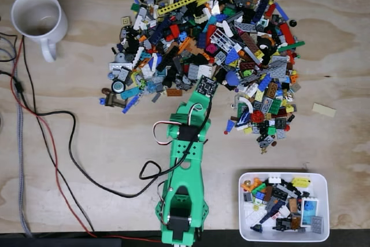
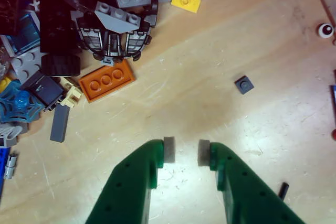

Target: Find the closest Lego and put it in the bin.

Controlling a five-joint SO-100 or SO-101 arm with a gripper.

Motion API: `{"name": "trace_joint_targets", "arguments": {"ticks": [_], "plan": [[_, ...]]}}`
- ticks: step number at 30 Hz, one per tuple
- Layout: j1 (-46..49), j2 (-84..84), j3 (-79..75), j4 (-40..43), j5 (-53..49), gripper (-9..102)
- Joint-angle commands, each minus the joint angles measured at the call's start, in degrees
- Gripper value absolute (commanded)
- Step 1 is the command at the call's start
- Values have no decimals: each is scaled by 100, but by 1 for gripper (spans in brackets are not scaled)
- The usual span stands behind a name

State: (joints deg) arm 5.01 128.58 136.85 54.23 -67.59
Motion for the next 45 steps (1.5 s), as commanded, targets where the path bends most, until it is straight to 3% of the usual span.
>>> {"name": "trace_joint_targets", "arguments": {"ticks": [1,17,19,32,45], "plan": [[475,35,-352,-325,114,9],[448,-149,-396,-334,35,9],[439,-642,-598,-624,-88,9],[185,-4887,-5124,-1037,-835,18],[281,-6302,-6899,-1406,-1266,22]]}}
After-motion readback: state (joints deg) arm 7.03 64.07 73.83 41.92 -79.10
